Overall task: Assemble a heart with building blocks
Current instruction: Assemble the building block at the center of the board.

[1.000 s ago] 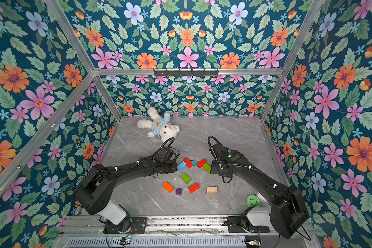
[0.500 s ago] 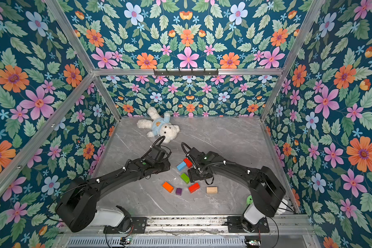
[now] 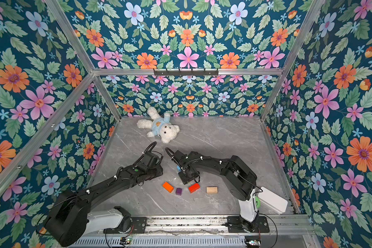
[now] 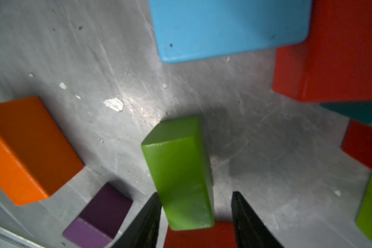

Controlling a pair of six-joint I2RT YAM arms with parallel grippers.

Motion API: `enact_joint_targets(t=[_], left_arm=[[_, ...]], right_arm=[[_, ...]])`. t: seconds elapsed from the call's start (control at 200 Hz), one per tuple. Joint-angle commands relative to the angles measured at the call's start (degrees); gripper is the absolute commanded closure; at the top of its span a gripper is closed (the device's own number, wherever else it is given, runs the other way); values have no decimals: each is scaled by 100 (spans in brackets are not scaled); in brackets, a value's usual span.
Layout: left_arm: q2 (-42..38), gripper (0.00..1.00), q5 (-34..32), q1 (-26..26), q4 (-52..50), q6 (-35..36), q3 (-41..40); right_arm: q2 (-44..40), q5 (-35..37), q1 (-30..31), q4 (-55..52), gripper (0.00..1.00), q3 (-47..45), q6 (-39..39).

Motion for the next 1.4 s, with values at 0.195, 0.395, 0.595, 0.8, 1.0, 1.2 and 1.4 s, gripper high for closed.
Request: enact_joint_targets(t=[0.195,0.395,0.595,0.8,1.0,1.2,1.4], left_arm=[[-14,62,-113,42,-9,-2,-11],[-38,62,-141,64,0,45,-54],[-40,63,-148,91,20,65,-94],[-49,63,-172,108,20,98,-101],[-49,63,-177,126,9,134,-109],[-58,64,-174,148,15,152,-129],[-75,64,-170,152,44,149,-178]], right_arm=[[213,262,-69,-57,66,268,-210],[371,191,-125,-72,68,406,-333],[492,93,-135,-54,70,482,-475],[596,100,-162,-55,70,603,-510],[722,84,-178,-30,70,673,-519],[822,84,-191,-31,69,730,-504],[808,101,-196,-2,68,760,-475]])
